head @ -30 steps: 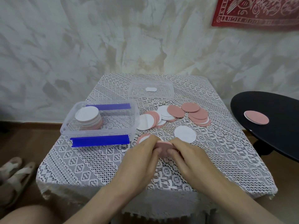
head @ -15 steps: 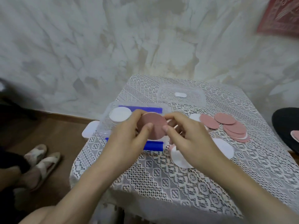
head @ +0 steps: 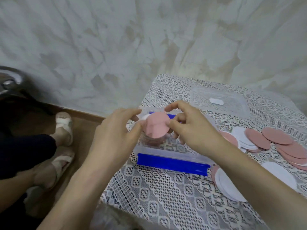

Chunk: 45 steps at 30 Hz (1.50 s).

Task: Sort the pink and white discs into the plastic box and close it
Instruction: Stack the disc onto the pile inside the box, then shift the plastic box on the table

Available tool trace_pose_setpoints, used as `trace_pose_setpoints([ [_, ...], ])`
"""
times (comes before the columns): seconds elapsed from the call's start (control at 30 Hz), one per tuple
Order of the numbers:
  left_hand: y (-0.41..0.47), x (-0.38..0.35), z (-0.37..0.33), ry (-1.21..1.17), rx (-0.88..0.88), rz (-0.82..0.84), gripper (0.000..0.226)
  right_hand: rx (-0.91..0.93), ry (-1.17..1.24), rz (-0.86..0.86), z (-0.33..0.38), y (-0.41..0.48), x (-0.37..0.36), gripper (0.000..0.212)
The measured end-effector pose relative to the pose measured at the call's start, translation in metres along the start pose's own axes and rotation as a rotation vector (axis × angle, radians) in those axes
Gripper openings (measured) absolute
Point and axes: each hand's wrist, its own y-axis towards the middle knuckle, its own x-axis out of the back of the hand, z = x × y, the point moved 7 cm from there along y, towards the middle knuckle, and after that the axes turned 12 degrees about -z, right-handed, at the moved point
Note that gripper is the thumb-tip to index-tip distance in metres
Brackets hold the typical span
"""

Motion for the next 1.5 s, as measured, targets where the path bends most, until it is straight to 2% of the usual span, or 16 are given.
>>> trace_pose_setpoints([
  [0.13,-0.008,-0.012,0.012,0.056,0.019,0.102,0.052,0.026,-0.207,0.04,-0.008,0.008,-0.009,0.014],
  [0.23,-0.009,-0.014,0.016,0.016,0.029,0.118,0.056,0.065,-0.303,0.069,-0.001,0.005,-0.01,0.007],
  [0.33,-0.009,-0.014,0.018,-0.006,0.031,0.115,0.057,0.115,-0.487,0.12,0.007,0.002,-0.009,0.031],
  [0.4,-0.009,-0.015,0.018,-0.016,0.03,0.116,0.057,0.144,-0.57,0.142,0.01,0.002,-0.01,0.039],
  [0.63,-0.007,-0.017,0.018,-0.044,0.012,0.139,0.062,0.206,-0.562,0.14,0.01,0.013,-0.021,0.031],
  [0.97,-0.005,-0.017,0.022,-0.004,0.047,0.126,0.054,0.225,-0.54,0.132,0.012,0.007,-0.023,0.04],
  [1.07,-0.008,-0.016,0.019,-0.028,0.074,0.141,0.051,0.265,-0.572,0.085,0.014,-0.003,-0.011,0.043],
  [1.2,-0.012,-0.017,0.02,-0.084,0.115,0.133,0.048,0.309,-0.668,0.007,0.016,-0.02,0.012,0.03],
  [1.3,-0.014,-0.019,0.019,-0.109,0.14,0.116,0.048,0.326,-0.681,-0.115,0.014,-0.032,0.038,0.025],
  [1.4,-0.016,-0.019,0.017,-0.099,0.146,0.084,0.044,0.278,-0.687,-0.226,0.004,-0.043,0.065,0.024],
  [1.5,-0.017,-0.02,0.021,-0.07,0.167,0.085,0.046,0.162,-0.713,-0.225,-0.016,-0.057,0.08,0.034],
])
